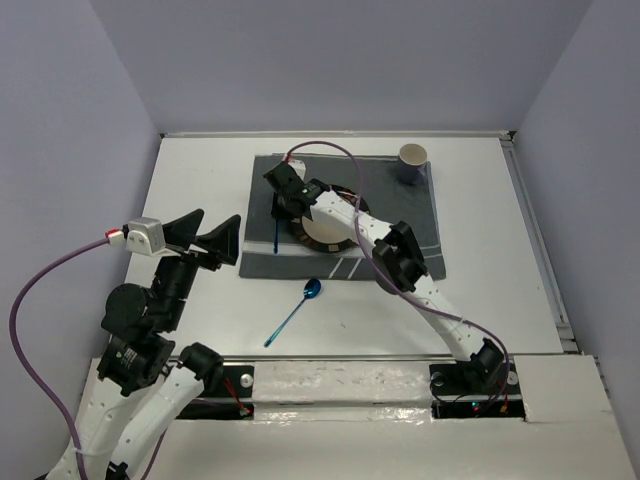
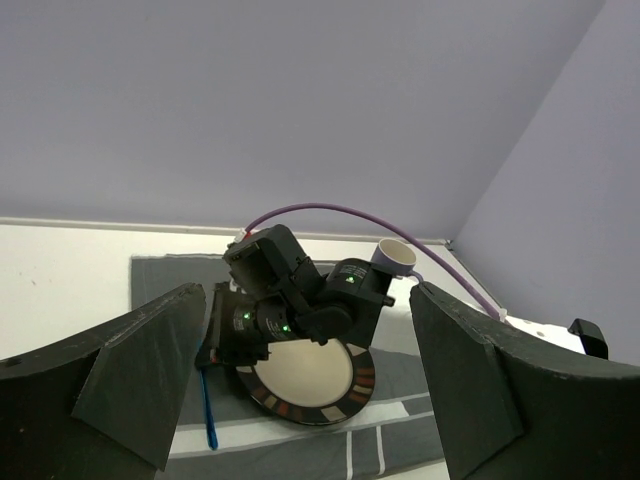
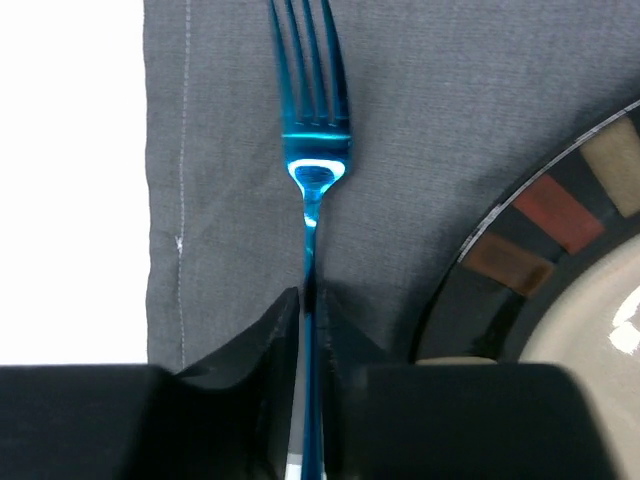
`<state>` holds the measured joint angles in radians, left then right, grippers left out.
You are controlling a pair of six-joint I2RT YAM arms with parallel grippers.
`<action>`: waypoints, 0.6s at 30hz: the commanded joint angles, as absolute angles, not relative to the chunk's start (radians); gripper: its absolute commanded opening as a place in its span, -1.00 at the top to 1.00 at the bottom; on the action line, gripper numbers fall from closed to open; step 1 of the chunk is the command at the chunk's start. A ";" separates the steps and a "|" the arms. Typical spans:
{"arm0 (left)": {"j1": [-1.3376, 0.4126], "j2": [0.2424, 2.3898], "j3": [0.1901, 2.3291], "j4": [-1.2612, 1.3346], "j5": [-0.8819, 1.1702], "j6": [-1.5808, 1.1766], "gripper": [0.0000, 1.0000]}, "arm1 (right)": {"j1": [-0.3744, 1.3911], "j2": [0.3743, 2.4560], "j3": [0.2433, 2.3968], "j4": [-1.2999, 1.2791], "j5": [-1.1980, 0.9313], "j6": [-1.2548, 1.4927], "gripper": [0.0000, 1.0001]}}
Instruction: Set the dinner table for one person
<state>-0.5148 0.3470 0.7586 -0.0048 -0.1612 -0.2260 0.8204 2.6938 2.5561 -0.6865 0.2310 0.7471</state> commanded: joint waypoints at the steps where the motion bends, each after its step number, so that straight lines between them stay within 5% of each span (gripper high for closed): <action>1: -0.511 0.359 0.753 0.043 -0.155 -0.219 -0.89 | 0.824 2.698 2.591 -0.617 0.195 0.735 0.38; 6: -0.511 0.357 0.753 0.041 -0.158 -0.219 -0.89 | 0.824 2.605 2.537 -0.574 0.201 0.721 0.07; 12: -0.511 0.350 0.753 0.041 -0.160 -0.218 -0.89 | 0.880 2.377 2.373 -0.523 0.287 0.670 0.04; 18: -0.514 0.347 0.753 0.041 -0.150 -0.219 -0.89 | 1.027 2.042 1.768 -0.433 0.520 0.693 0.00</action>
